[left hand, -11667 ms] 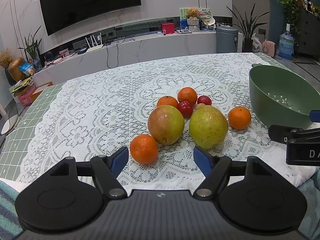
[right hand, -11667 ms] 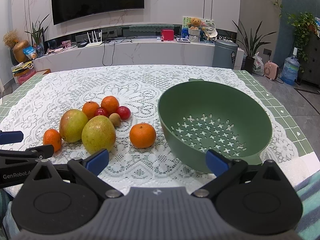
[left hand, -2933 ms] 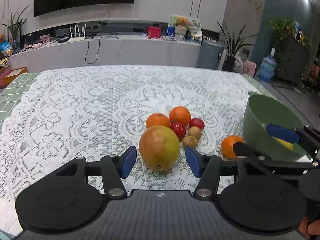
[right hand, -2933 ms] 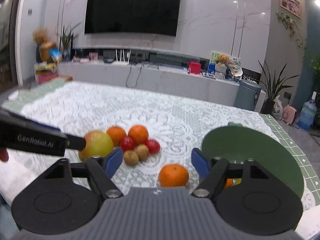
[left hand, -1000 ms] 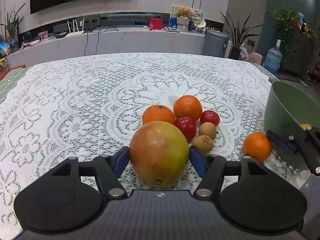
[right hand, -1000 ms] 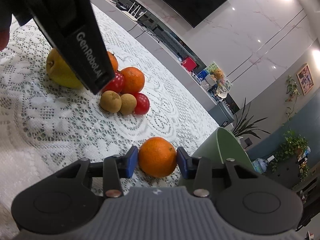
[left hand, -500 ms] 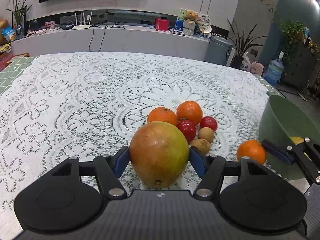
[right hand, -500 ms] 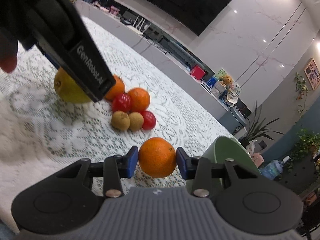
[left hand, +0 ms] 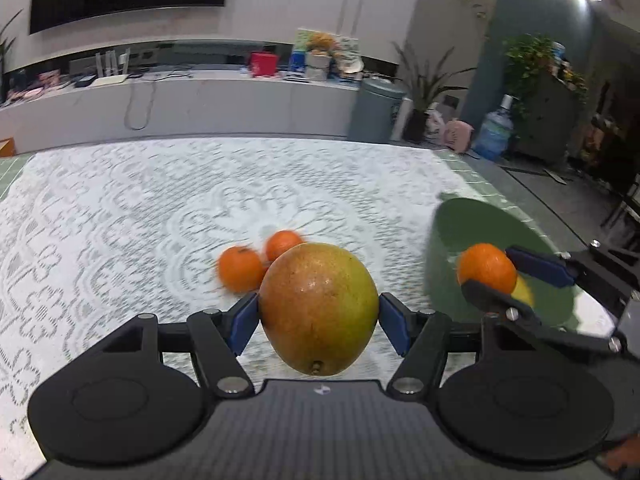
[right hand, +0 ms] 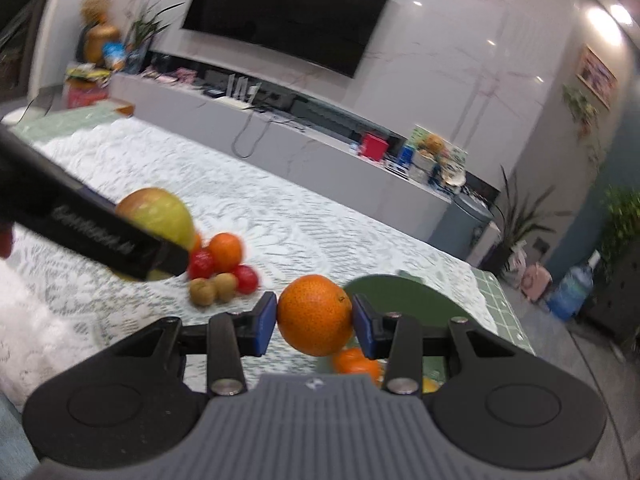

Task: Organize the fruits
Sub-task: 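Lower the mango and orange into the green colander and open both tools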

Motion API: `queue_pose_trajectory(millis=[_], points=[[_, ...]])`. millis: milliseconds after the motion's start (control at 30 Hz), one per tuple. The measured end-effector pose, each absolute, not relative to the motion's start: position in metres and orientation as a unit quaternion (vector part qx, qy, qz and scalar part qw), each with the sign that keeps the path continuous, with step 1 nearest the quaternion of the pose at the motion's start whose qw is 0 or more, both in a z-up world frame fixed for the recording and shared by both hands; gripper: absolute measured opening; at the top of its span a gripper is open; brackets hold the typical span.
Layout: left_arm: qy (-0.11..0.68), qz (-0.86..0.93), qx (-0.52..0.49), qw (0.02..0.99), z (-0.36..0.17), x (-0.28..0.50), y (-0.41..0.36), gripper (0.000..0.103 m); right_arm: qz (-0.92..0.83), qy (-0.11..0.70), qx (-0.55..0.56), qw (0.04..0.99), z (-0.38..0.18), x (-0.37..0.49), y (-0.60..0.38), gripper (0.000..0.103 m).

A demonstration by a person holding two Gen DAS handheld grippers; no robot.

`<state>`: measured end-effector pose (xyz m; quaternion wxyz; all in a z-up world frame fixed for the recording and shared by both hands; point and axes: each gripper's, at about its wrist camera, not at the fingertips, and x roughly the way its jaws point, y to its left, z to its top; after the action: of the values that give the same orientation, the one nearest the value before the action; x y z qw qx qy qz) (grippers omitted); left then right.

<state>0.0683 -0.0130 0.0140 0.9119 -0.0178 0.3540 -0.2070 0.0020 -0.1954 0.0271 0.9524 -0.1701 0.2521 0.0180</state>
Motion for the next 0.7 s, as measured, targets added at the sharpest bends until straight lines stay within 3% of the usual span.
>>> queue_pose_trajectory(millis=[367,700], points=[[0.347,-0.288,0.031,0.892,0.049,0.074,-0.078,0.074,-0.016,0.291,-0.111,0.950,0.052,0.017,-0.265,0.039],[0.373,-0.345,0.111,0.854,0.048,0.100,-0.148,0.074,-0.019,0.355,-0.078,0.932,0.044,0.041,-0.320,0.039]])
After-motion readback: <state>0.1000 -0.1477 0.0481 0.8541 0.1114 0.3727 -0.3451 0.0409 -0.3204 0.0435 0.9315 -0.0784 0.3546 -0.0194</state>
